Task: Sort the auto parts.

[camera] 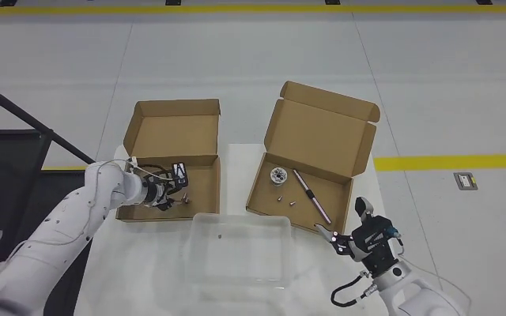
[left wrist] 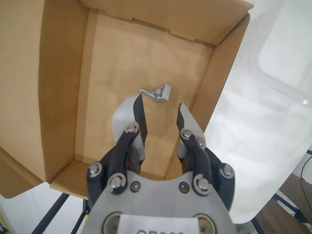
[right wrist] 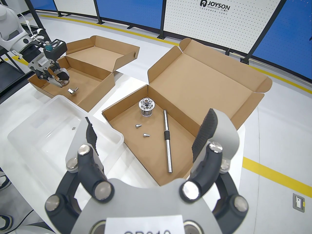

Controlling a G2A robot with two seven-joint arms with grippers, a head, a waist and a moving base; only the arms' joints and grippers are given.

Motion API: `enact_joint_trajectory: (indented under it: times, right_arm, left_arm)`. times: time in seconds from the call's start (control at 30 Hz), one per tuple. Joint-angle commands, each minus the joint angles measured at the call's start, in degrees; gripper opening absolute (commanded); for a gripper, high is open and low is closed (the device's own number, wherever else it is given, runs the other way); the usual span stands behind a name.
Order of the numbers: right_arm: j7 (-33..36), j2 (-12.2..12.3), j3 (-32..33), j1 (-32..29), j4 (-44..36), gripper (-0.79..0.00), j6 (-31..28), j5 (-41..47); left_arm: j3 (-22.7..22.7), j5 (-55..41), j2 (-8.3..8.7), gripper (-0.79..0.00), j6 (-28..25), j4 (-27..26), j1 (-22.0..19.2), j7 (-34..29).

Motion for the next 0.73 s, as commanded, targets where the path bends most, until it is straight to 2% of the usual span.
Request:
enact_joint_trajectory:
  times: [0.0, 0.1, 0.2, 0.37, 0.47, 0.57, 0.63, 0.7]
  right_arm:
    - [0.00, 0.00, 0.00, 0.00, 0.00, 0.000, 0.00, 0.00]
    - [0.00, 0.00, 0.00, 0.00, 0.00, 0.000, 0.00, 0.00]
    - [0.00, 0.00, 0.00, 0.00, 0.00, 0.000, 0.00, 0.00]
    - [0.00, 0.00, 0.00, 0.00, 0.00, 0.000, 0.00, 0.00]
    - [0.00, 0.00, 0.00, 0.00, 0.00, 0.000, 0.00, 0.00]
    - [0.00, 0.00, 0.00, 0.00, 0.00, 0.000, 0.00, 0.00]
    - [0.00, 0.00, 0.00, 0.00, 0.00, 0.000, 0.00, 0.00]
    - [0.00, 0.00, 0.00, 0.00, 0.00, 0.000, 0.00, 0.00]
  left_arm:
    - [-0.06, 0.40, -0.33, -0.409, -0.14, 0.83, -0.21, 0.86]
    - [-0.75, 1.06, -0.39, -0.403, -0.01, 0.85, -0.23, 2.67]
    - [-2.25, 2.07, 0.28, -0.400, 0.49, -1.14, 0.39, 4.85]
    - [-6.47, 4.53, 3.01, -0.376, 2.64, -9.83, 3.98, 7.69]
    - [-10.48, 5.45, 5.40, -0.372, 5.05, -16.72, 8.05, 9.06]
    - [-15.13, 5.78, 8.04, -0.394, 7.82, -24.40, 14.01, 9.18]
    - [-18.58, 5.37, 9.72, -0.382, 10.37, -29.80, 18.65, 9.31]
    - [-22.56, 4.96, 11.36, -0.332, 12.74, -34.47, 23.50, 11.20]
